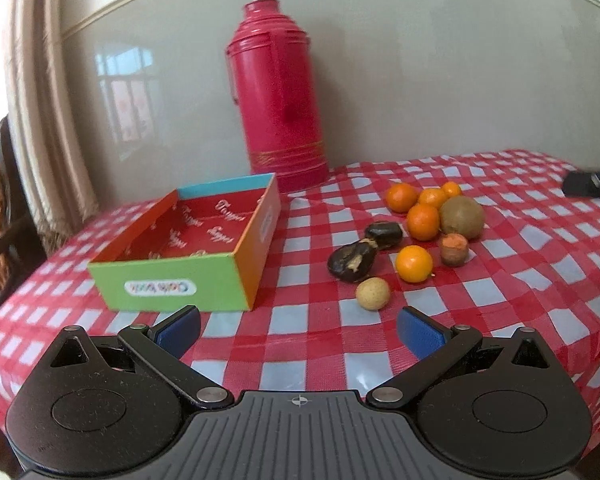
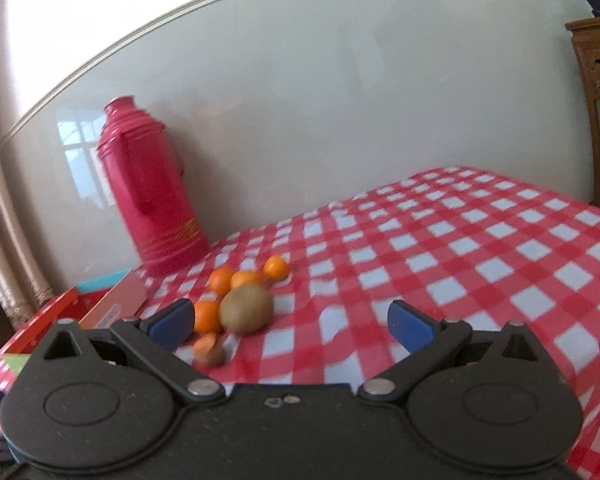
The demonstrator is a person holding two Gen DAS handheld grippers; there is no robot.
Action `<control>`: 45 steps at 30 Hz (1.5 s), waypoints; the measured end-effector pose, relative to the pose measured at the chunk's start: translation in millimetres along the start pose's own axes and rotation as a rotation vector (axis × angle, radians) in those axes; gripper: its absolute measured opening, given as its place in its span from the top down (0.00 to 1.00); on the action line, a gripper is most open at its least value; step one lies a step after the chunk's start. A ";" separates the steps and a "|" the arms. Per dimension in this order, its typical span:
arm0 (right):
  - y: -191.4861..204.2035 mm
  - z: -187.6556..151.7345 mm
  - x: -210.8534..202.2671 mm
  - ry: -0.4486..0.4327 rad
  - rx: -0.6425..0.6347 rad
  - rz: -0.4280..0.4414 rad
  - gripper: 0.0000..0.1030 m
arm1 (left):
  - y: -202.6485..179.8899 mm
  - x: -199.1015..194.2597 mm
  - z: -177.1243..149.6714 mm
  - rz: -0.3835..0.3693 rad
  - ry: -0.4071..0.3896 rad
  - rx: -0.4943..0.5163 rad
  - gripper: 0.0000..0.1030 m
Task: Organize fruits
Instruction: 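Reach the left tool to the round tan longan and close on it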
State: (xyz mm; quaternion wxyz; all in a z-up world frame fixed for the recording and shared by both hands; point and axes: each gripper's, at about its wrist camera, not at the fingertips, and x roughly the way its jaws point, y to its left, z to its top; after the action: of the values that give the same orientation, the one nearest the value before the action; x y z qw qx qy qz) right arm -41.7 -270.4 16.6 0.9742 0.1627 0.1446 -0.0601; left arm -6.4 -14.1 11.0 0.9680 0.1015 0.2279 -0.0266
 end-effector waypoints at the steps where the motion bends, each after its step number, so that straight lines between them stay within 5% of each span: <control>1: -2.1 0.8 3.0 -0.011 0.008 -0.006 0.05 | -3.1 1.7 2.7 -0.008 0.001 0.015 0.00; 13: -33.7 -6.4 7.4 -0.019 0.123 -0.056 0.05 | -29.0 39.0 22.5 -0.064 0.010 0.080 0.01; 15: -35.9 -6.7 7.8 -0.022 0.134 -0.059 0.05 | -30.1 45.7 22.1 -0.077 0.025 0.074 0.24; 22: -30.2 -8.5 13.7 -0.001 0.146 -0.038 0.05 | -32.3 59.4 19.9 -0.095 0.061 0.034 0.36; 24: -25.9 -8.9 15.6 0.004 0.129 -0.030 0.05 | -33.7 64.0 18.1 -0.108 0.087 0.031 0.55; 28: -21.3 -9.6 16.9 0.008 0.114 -0.025 0.05 | -36.9 69.0 16.3 -0.114 0.108 0.040 0.62; 30: -20.4 -10.2 18.0 0.014 0.115 -0.024 0.05 | -39.0 67.9 16.7 -0.120 0.098 0.048 0.75; 45: -21.2 -10.5 20.1 0.024 0.119 -0.022 0.05 | -46.8 67.5 15.8 -0.129 0.098 0.071 0.74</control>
State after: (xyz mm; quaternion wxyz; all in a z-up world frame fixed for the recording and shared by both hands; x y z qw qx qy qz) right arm -28.9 -288.2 -5.2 0.9602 0.2194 0.1545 -0.0775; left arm 56.3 -63.5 -14.0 0.9477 0.1220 0.2800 -0.0921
